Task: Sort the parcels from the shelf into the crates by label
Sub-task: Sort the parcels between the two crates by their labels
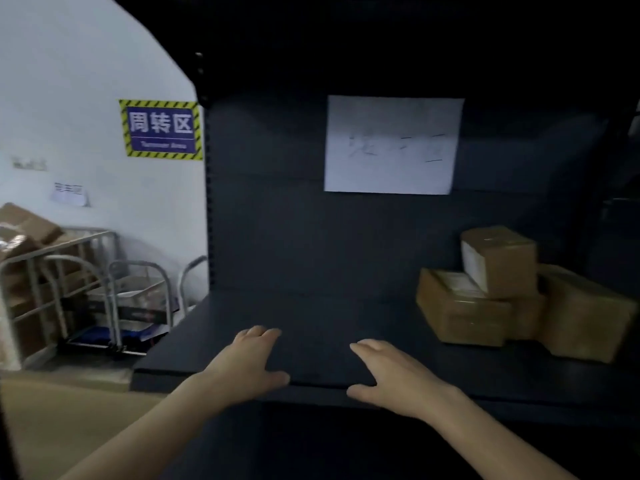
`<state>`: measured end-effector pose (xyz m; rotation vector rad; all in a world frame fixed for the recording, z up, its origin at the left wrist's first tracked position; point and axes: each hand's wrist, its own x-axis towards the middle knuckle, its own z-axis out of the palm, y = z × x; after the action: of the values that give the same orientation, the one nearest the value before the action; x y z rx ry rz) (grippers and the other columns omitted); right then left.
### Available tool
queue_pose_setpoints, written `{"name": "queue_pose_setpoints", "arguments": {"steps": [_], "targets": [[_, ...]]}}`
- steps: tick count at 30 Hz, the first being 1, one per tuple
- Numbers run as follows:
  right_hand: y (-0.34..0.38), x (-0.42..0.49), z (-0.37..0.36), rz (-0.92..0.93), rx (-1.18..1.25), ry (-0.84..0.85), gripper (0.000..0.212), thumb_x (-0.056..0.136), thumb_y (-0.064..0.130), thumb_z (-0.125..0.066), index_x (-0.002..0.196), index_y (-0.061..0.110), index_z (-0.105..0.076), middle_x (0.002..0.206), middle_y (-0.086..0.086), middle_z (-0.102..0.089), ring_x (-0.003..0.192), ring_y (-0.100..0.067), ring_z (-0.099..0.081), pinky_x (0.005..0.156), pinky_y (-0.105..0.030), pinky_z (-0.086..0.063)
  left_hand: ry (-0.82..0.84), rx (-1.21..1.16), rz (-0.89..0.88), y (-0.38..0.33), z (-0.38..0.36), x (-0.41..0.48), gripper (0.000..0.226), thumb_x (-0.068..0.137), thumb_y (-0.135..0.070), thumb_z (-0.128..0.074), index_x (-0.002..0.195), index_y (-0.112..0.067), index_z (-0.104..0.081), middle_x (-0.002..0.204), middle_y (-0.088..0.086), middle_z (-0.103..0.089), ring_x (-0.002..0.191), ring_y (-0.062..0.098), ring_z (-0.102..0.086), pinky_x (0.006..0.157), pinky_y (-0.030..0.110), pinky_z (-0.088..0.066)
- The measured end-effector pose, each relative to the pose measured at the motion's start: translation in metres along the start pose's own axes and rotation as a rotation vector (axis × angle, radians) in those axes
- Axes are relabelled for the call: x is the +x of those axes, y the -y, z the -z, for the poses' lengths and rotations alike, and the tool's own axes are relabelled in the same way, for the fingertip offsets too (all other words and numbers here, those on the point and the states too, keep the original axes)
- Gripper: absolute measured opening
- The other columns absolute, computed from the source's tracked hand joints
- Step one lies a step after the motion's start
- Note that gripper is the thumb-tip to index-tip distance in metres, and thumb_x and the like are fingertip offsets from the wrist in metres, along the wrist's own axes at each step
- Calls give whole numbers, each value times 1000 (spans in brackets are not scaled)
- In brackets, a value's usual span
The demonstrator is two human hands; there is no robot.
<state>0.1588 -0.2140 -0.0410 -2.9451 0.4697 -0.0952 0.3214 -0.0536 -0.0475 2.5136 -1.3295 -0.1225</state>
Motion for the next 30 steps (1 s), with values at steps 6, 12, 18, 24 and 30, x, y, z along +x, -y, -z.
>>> {"name": "queue_pose_setpoints", "arguments": {"steps": [6, 12, 18, 24, 30], "targets": [[-116, -38, 24, -97, 25, -20, 73, 90, 45, -52, 148, 17, -18, 155, 3, -20, 140, -13, -23, 111, -27, -27, 31, -32, -55, -104, -34, 52, 78, 86, -45, -57, 148, -19, -17, 152, 0, -21, 140, 18, -19, 110, 29, -32], [-186, -66, 42, -183, 71, -30, 68, 89, 44, -53, 145, 18, -24, 152, 3, -27, 137, -14, -30, 110, -30, -31, 72, -42, -102, -167, -53, 91, 79, 86, -45, -57, 148, -17, -16, 154, 0, -19, 142, 18, -16, 113, 30, -27], [-236, -78, 57, -257, 136, -115, 73, 89, 45, -54, 148, 18, -20, 154, 3, -22, 140, -11, -24, 113, -27, -27, 86, -47, -172, -212, -63, 127, 80, 87, -44, -56, 149, -16, -14, 155, 0, -18, 143, 18, -15, 115, 29, -23], [-272, -77, 86, -324, 190, -274, 68, 89, 40, -56, 145, 16, -25, 150, 2, -30, 136, -11, -29, 107, -22, -27, 44, -175, -309, -256, -59, 166, 58, 85, -39, -62, 135, -22, -39, 137, -5, -41, 127, 14, -40, 102, 22, -33], [-300, -46, 122, -400, 137, -353, 72, 90, 44, -54, 147, 15, -21, 152, -2, -29, 138, -16, -30, 109, -28, -29, -9, -322, -317, -285, -53, 223, 51, 82, -38, -66, 125, -19, -48, 122, -1, -56, 111, 14, -53, 91, 24, -44]]}}
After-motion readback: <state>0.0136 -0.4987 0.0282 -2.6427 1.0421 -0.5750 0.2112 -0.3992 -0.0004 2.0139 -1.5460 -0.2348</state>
